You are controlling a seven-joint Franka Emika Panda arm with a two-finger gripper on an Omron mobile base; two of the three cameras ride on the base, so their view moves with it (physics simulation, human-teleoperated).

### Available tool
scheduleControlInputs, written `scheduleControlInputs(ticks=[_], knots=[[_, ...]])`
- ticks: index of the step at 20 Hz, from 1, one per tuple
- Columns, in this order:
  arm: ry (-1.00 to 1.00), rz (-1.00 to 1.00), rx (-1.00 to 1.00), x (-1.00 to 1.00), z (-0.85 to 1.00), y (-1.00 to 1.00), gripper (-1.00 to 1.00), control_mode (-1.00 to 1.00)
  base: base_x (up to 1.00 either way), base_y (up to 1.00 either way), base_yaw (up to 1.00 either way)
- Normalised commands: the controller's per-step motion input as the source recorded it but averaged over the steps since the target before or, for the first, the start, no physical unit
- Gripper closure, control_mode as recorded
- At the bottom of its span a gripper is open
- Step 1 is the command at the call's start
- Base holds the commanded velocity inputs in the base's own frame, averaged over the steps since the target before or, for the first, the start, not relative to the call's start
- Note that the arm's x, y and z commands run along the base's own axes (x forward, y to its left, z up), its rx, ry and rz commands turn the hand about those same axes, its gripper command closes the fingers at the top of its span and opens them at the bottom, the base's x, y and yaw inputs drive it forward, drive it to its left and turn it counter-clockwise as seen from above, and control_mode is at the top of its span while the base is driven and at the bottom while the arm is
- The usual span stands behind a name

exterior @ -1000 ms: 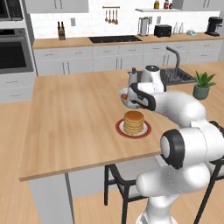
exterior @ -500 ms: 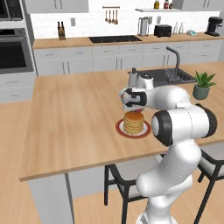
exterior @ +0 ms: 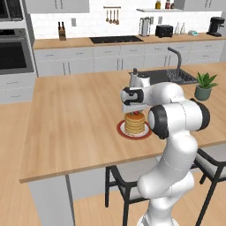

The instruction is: Take the strawberry from the fridge and place it on top of the pancake, located on the dining counter.

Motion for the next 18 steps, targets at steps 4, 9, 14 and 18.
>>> scheduleControlInputs(ticks=[4,9,14,18], knots=[[0.04,0.02,0.0,0.12,-0.11,0.0,1.0,-1.0,0.0,0.0,0.0],[0.06,0.0,0.0,-0.01,-0.11,0.0,1.0,-1.0,0.0,0.0,0.0],[0.03,0.0,0.0,-0.23,-0.16,0.0,-1.0,-1.0,0.0,0.0,0.0],[0.03,0.0,0.0,-0.29,-0.2,0.0,-1.0,-1.0,0.0,0.0,0.0]])
